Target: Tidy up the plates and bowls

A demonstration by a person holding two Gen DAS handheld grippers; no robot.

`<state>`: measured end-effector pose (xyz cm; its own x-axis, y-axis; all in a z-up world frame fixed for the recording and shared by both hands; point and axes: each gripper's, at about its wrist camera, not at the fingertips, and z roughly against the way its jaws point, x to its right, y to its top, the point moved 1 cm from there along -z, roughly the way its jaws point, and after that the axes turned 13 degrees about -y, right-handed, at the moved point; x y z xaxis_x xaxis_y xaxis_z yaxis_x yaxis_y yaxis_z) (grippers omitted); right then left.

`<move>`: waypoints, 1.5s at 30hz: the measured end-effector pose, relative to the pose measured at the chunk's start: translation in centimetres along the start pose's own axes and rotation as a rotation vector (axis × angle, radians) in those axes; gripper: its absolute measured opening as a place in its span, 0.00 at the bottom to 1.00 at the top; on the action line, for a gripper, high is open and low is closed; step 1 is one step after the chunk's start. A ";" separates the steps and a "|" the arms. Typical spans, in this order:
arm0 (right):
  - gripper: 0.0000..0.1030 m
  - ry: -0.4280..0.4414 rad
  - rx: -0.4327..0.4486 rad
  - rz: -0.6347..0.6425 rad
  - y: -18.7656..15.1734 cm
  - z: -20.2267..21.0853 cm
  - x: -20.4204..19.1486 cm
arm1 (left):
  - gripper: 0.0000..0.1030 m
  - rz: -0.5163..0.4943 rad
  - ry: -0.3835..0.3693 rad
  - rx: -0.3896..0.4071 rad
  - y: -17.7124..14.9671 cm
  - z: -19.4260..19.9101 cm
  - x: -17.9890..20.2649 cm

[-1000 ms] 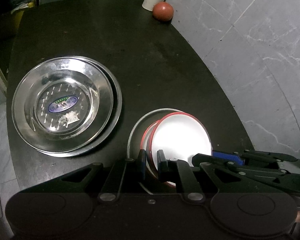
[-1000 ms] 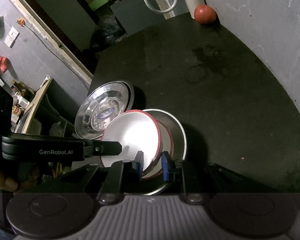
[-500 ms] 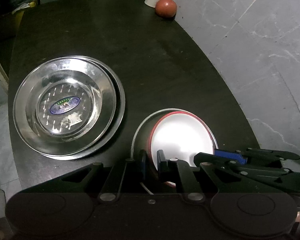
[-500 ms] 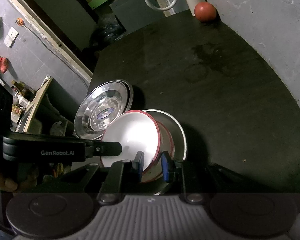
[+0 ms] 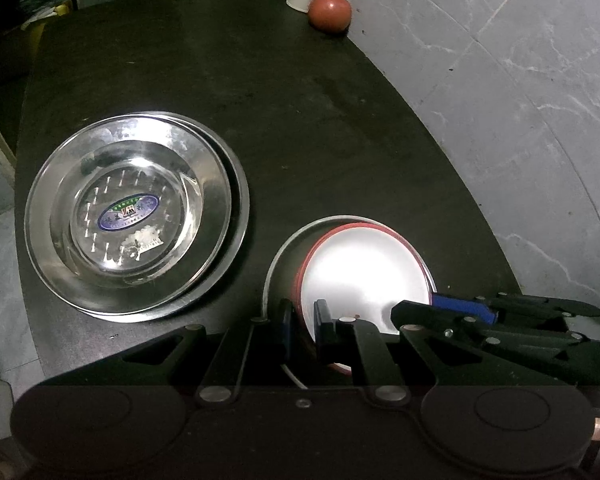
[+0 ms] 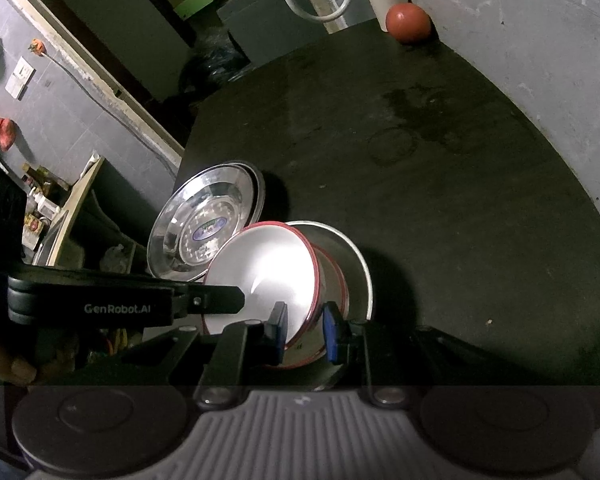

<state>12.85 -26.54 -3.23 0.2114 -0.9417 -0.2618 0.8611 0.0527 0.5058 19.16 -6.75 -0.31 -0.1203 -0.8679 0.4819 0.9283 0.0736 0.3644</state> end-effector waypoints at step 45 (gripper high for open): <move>0.60 -0.024 0.094 -0.041 -0.1 2.8 1.7 | 0.67 -0.018 0.006 0.137 -0.8 3.3 0.7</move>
<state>11.86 -29.14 -1.38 0.1645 -0.9503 -0.2643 0.8214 -0.0164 0.5701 17.19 -5.80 2.35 -0.1342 -0.8726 0.4696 0.8690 0.1241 0.4790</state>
